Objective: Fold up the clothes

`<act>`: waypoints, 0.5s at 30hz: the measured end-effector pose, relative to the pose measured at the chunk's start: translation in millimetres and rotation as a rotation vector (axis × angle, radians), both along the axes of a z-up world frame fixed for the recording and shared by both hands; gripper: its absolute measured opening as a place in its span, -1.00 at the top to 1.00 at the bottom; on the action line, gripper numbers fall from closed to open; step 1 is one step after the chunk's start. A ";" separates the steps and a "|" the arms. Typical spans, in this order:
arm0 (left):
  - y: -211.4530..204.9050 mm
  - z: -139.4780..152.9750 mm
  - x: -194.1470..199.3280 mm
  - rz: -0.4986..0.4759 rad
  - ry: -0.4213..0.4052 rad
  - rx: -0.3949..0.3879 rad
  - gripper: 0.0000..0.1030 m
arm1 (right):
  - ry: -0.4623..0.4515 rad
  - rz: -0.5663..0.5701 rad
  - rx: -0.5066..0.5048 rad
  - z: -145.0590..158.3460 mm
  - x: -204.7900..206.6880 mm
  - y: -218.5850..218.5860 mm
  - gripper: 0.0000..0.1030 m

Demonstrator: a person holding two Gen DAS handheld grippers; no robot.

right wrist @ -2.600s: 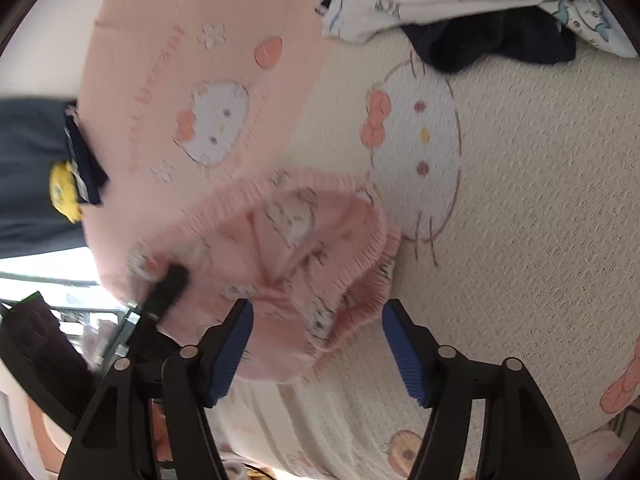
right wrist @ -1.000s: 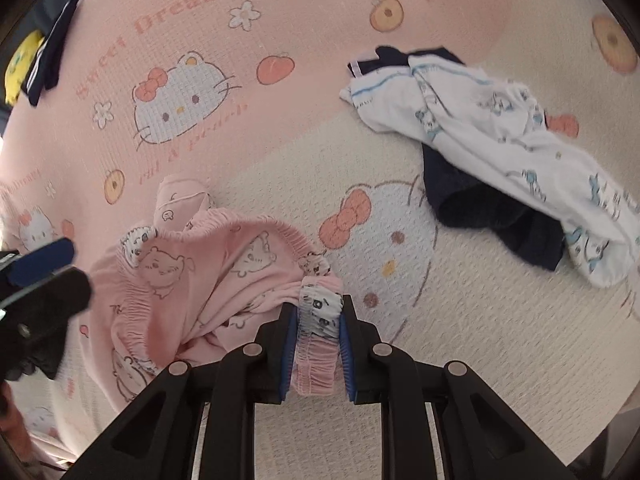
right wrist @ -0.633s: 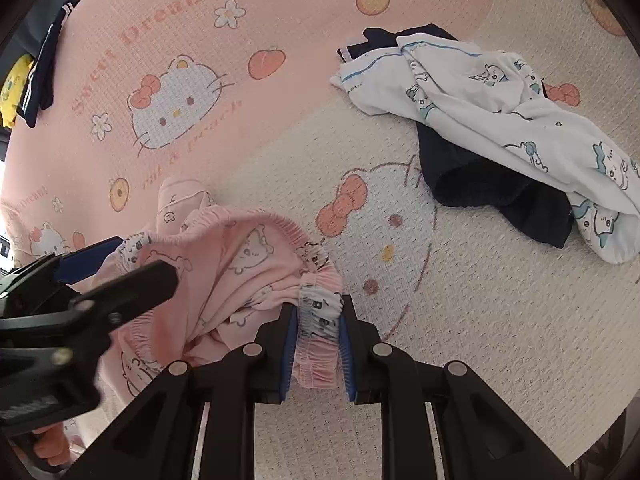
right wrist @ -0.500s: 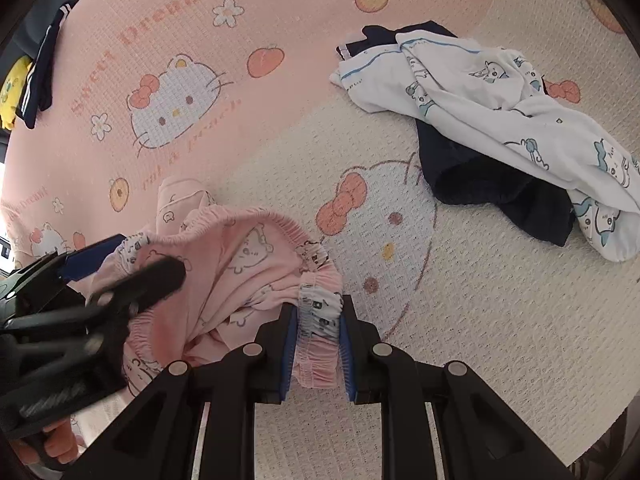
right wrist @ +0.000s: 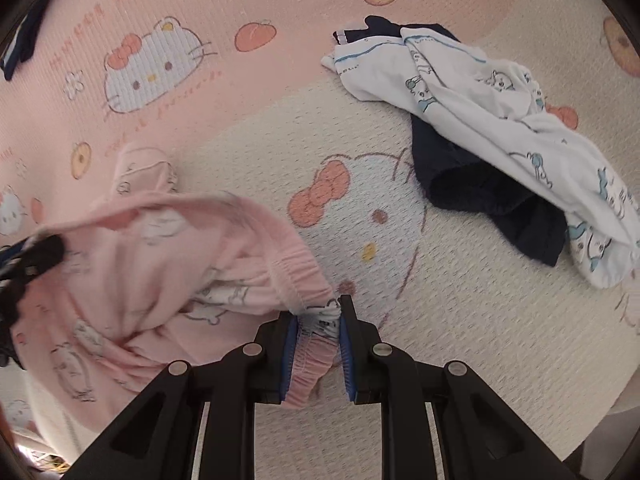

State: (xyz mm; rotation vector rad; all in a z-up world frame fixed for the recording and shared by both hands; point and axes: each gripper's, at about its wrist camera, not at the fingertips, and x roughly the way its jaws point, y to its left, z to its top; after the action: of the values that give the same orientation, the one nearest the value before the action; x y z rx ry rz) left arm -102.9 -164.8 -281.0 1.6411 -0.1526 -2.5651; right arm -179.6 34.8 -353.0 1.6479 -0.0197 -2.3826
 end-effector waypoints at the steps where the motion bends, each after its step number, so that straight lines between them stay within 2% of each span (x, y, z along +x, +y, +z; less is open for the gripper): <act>1: -3.6 1.8 3.1 0.001 0.004 0.003 0.67 | 0.007 -0.006 0.011 0.0 -1.3 -0.3 0.65; 5: -13.4 7.0 15.1 0.009 0.029 -0.036 0.68 | 0.051 -0.049 0.015 5.5 -8.8 4.9 0.65; 9: -23.1 6.4 22.7 0.024 0.017 0.010 0.68 | 0.115 -0.090 0.014 14.7 -16.4 9.1 0.65; 15: -25.1 10.1 33.4 0.038 0.022 0.036 0.68 | 0.192 -0.164 -0.024 29.8 -24.2 26.1 0.65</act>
State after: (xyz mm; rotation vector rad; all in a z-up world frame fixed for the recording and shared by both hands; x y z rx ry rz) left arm -69.5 -189.9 -270.8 1.6115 -0.0737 -2.5712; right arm -203.8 60.9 -323.2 1.4503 -0.1544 -2.6419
